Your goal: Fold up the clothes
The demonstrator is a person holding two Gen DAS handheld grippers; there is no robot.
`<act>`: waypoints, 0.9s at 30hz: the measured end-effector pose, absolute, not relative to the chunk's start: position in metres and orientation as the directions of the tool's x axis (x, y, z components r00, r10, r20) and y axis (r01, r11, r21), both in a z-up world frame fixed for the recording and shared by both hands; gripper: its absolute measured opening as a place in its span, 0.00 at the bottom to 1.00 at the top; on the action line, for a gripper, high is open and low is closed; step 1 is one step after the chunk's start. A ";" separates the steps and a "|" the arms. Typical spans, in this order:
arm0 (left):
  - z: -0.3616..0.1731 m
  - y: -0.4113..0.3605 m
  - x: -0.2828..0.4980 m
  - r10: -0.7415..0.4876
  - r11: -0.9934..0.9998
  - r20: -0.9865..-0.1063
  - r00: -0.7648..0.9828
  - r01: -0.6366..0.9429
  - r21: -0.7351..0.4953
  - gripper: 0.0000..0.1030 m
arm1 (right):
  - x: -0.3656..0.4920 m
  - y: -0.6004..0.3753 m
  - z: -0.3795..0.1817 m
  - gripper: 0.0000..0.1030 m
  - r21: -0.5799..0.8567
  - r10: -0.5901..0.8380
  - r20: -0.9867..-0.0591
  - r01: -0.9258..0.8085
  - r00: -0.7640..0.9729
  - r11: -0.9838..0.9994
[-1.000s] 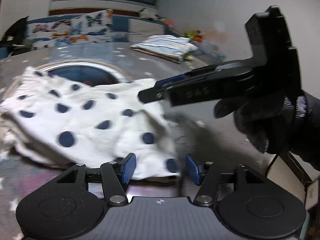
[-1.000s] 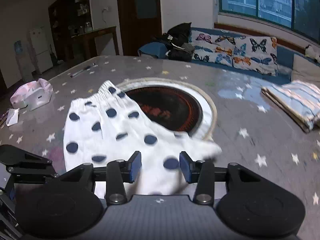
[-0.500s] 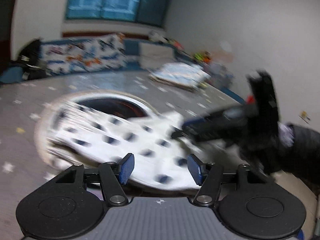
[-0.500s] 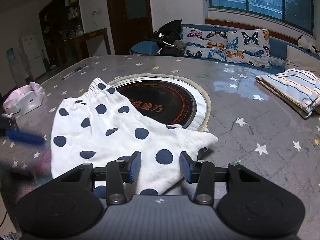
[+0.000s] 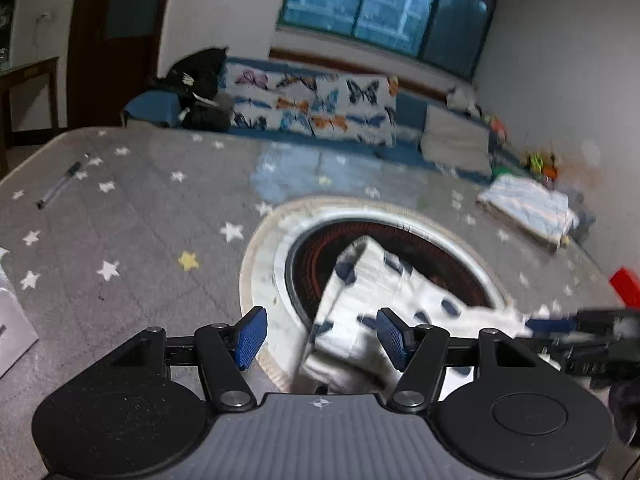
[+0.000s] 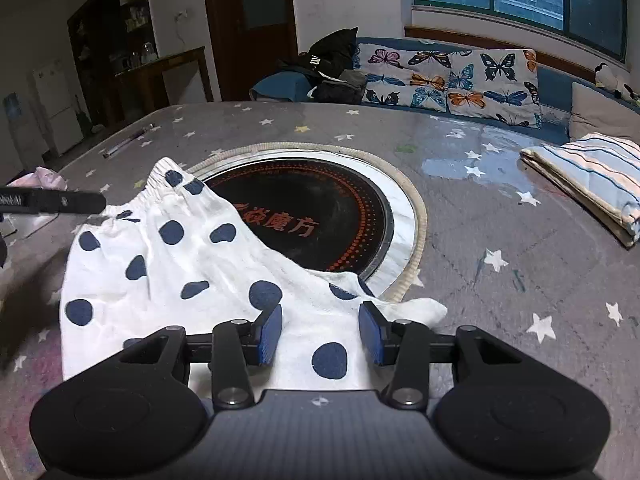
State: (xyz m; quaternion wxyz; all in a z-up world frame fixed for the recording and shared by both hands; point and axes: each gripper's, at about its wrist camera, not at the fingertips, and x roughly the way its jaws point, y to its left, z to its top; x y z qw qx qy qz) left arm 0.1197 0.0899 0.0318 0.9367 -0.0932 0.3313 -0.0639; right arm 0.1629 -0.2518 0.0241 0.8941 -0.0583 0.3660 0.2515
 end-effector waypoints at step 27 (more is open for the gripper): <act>0.007 0.074 0.088 -0.373 0.916 -0.668 0.644 0.143 -0.374 0.48 | 0.088 -0.246 0.027 0.50 -0.031 0.484 -0.739 -0.742 0.468 0.670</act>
